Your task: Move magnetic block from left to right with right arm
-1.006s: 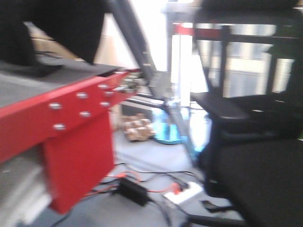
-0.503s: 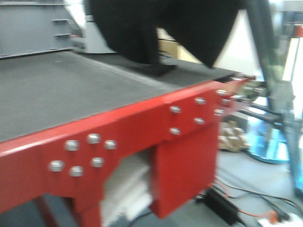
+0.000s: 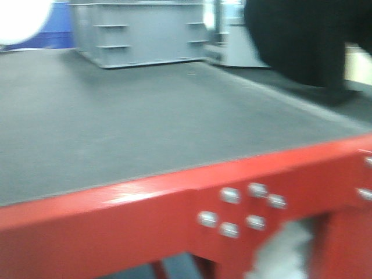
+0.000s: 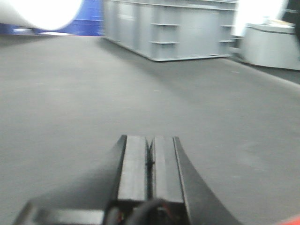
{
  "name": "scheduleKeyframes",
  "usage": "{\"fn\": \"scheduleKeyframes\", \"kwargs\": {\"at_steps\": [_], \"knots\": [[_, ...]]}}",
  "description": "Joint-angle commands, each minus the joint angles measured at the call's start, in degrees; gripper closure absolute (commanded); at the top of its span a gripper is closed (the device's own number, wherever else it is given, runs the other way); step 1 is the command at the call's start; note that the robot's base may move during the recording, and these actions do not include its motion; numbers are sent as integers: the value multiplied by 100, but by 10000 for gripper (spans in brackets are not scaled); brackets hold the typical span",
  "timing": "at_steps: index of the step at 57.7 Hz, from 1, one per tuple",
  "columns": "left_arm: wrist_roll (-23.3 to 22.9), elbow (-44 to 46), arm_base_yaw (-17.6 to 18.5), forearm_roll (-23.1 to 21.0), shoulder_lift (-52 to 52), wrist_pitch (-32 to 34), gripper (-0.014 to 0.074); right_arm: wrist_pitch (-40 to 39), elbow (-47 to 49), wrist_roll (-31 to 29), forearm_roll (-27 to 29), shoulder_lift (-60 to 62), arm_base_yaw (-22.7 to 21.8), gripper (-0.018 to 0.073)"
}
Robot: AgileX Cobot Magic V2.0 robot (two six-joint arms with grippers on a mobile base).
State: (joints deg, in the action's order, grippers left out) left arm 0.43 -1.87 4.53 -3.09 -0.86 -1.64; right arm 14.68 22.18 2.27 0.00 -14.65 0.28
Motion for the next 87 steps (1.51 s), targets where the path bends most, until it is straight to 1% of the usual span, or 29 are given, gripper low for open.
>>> {"fn": "scheduleKeyframes", "kwargs": {"at_steps": [1,87], "knots": [[-43,-51,25,-15,-47,478,722,-511,179,-50,-58,-65,-26,246],[-43,-51,25,-15,-47,478,722,-511,179,-50,-58,-65,-19,246]]}}
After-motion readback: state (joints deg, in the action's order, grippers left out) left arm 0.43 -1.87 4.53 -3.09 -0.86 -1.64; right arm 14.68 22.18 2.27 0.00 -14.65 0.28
